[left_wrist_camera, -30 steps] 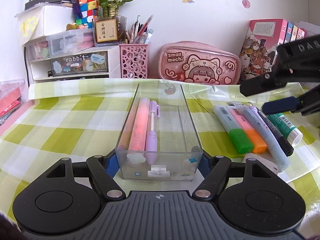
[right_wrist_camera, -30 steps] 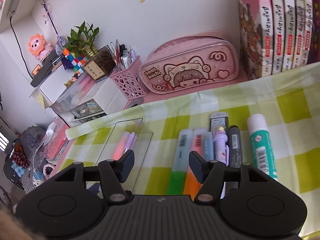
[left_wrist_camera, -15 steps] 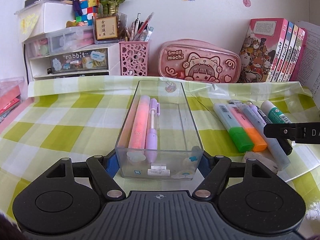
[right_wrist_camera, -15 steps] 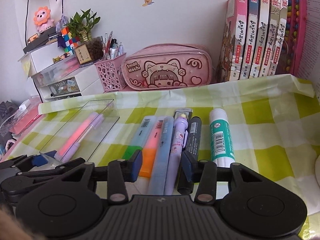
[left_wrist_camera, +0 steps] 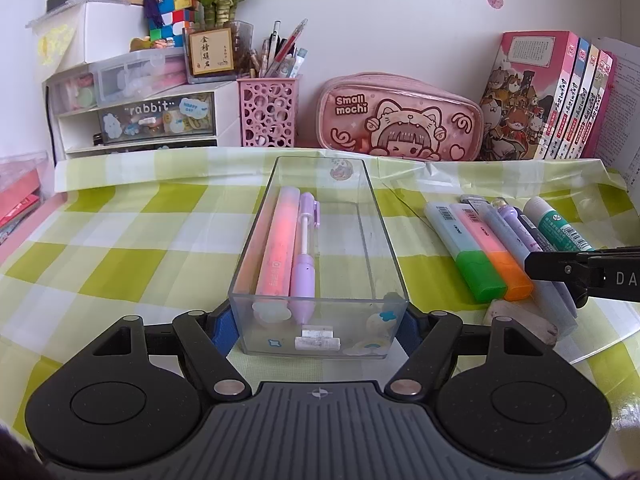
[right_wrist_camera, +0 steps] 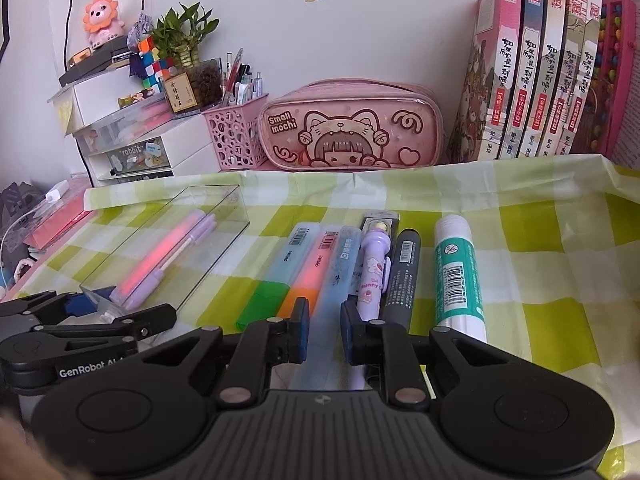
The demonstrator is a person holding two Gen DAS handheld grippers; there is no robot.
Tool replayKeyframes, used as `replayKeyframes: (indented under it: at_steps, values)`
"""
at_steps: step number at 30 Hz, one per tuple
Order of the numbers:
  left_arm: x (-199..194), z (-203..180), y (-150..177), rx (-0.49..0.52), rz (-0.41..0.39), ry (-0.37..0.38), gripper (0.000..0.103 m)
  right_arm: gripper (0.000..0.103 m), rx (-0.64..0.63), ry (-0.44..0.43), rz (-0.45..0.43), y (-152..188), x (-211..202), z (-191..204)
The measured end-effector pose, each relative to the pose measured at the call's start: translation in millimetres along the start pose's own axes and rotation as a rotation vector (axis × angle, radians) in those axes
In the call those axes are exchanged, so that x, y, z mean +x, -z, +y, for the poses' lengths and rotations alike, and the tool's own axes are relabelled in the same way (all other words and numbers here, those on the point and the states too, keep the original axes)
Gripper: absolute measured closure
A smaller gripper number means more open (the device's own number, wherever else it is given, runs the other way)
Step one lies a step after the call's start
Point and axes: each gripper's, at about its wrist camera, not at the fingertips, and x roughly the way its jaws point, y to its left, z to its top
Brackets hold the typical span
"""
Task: Organize stationery
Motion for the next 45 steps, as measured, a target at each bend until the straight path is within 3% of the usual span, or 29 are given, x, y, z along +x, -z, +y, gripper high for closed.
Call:
replayKeyframes:
  at_steps: [8,45]
  values:
    - [-1,3,1,0.007,-0.008,0.030,0.030,0.079,-0.058,0.033,0.034,6,-12,13]
    - [2,-2,-2,0.042,-0.004,0.036,0.030,0.074,0.027,-0.034,0.159,6,-11,8]
